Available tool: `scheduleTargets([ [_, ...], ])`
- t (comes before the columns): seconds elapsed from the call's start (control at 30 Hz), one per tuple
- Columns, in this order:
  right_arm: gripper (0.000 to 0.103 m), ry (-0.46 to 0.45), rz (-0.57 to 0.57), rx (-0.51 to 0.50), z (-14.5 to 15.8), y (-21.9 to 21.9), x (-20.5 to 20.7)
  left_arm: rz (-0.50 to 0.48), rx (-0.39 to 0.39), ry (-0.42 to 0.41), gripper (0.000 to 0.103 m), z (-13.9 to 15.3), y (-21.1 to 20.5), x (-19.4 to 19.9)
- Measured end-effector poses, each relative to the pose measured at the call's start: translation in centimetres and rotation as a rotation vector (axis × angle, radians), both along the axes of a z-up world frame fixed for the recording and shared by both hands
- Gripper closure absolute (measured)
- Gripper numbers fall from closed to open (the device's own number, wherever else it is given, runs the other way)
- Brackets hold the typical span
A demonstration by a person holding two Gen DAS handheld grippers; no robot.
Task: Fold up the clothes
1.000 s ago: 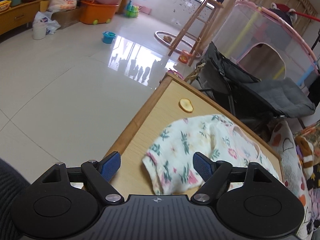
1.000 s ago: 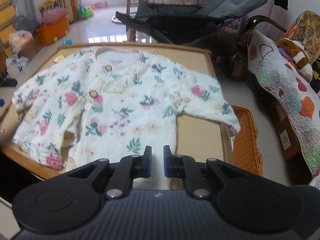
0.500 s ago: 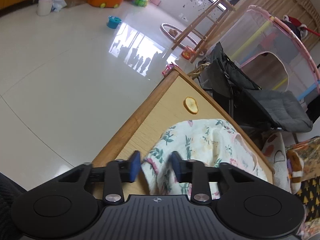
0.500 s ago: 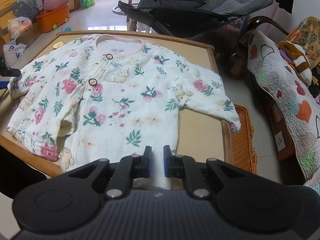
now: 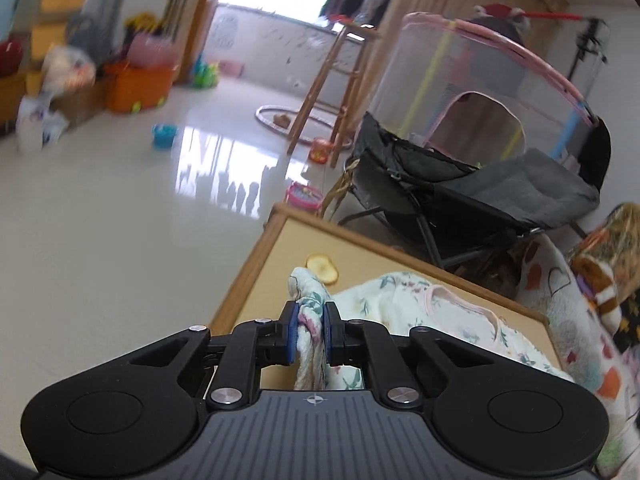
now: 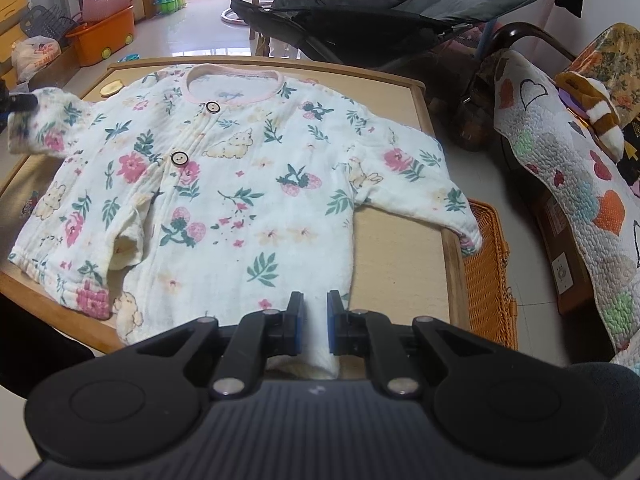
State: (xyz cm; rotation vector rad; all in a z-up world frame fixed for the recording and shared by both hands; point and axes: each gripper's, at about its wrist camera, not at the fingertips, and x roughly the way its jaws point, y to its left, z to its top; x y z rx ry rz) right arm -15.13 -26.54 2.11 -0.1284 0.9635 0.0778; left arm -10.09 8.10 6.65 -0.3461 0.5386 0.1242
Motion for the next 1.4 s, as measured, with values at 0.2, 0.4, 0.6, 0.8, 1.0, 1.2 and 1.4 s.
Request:
scheduleTargets([
  [0.2,0.092,-0.001,-0.009,0.014,0.0,-0.2,0.0,0.007,0.103,0.021,0.091,1.6,1.7,1.2],
  [0.4,0.092,-0.004,-0.002,0.016,0.1,0.0,0.0,0.036,0.141,0.072,0.091,2.0,5.0,1.2],
  [0.6,0.092,-0.003,-0.004,0.015,0.1,0.1,0.1,0.040,0.182,0.095,0.091,2.8,6.7,2.5],
  [0.8,0.092,-0.001,0.003,0.014,0.0,0.3,0.3,0.010,0.240,0.126,0.091,3.1,6.8,5.2],
  [1.0,0.091,-0.006,0.018,0.017,0.3,0.5,0.3,0.000,0.278,0.187,0.090,1.7,7.6,5.8],
  [1.2,0.088,-0.025,0.066,0.003,0.9,1.3,0.2,0.062,0.276,0.215,0.079,1.2,9.0,4.4],
  [1.4,0.079,-0.047,0.001,0.006,1.9,0.1,0.2,0.137,0.178,0.210,0.073,2.6,10.1,2.7],
])
